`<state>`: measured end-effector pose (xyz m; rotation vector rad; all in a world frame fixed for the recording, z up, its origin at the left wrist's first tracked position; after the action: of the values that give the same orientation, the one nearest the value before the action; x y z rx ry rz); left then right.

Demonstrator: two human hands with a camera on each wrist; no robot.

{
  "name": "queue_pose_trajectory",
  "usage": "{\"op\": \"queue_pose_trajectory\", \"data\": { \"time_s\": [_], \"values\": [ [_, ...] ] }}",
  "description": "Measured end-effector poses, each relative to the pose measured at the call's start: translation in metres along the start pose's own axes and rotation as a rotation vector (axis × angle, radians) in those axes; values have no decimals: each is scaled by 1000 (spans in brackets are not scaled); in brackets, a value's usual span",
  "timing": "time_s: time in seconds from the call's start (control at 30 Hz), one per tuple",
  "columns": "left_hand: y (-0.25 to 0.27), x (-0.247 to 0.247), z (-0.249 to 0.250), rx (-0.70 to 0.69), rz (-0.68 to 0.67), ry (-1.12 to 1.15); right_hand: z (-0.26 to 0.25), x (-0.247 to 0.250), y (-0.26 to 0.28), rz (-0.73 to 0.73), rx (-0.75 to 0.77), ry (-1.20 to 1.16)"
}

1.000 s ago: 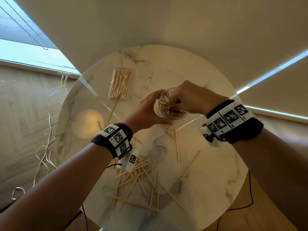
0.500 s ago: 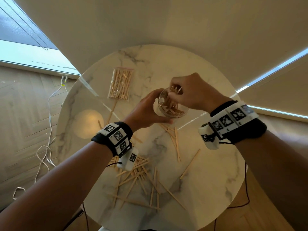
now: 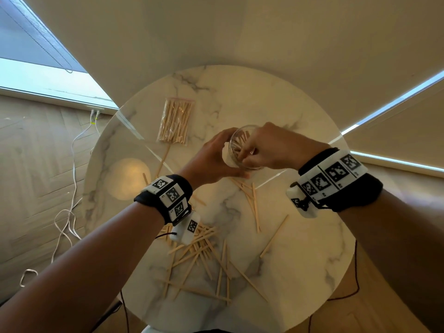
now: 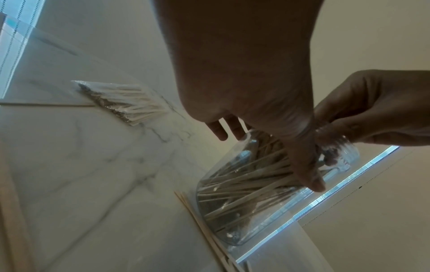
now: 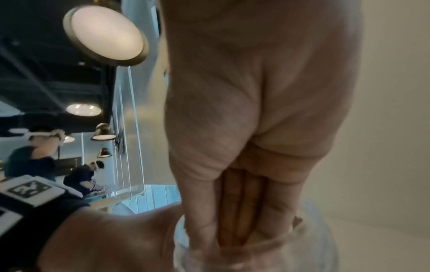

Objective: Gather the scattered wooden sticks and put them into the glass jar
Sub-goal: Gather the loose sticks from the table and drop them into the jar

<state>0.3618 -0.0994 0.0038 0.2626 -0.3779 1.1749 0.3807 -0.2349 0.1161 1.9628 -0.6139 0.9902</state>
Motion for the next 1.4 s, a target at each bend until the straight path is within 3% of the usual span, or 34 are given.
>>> {"op": "queue_pose_trajectory", "data": {
  "time_s": [0.1,0.2,0.27,0.37,0.53,0.67,0.77,0.9,1.0,1.17,1.27,1.33,1.4],
  "values": [
    [0,-1,1,-11,-5,-6,16,12,0,-85,-95,38],
    [0,-1,1,-8,-9,-14,23,27,-1,-2,-180,-73],
    [0,-2,1,-1,-8,-10,19,21,-7,61,-240,-24],
    [0,-1,0,5,-8,6,2,-5,-20,-14,-310,62],
    [0,-1,-2,29,-13,-1,-2,-14,-27,-172,-113,-40],
    [1,-2,-5,36,2,10,23,12,-10,-107,-195,-355],
    [1,-2,-5,37,8,6,27,14,-15,9,-225,-138],
    [1,-1,-2,33,-4,3,-2,-15,-21,-116,-12,89],
    [1,0,1,34,-8,-35,4,-4,-15,13,-52,-28],
    [11,3,-4,83,-10,-130,16,32,53,437,-88,-373],
    [37,8,-18,175,7,-189,42,-7,100,491,-255,-584],
    [66,3,-28,216,-41,-261,65,-70,116,388,-423,-568],
    [97,-9,-33,170,-123,-315,79,-143,126,217,-545,-470]
  ]
}}
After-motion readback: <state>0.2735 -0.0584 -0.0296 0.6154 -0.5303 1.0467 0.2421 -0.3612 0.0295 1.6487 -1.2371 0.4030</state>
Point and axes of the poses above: each hand's wrist, its own y-axis away from the middle knuckle, its own x-axis out of the back of the hand, z = x × y, the point moved 5 cm from there along -y, towards the middle knuckle, and after that the axes turned 3 degrees about -x, right-handed, at the moved point
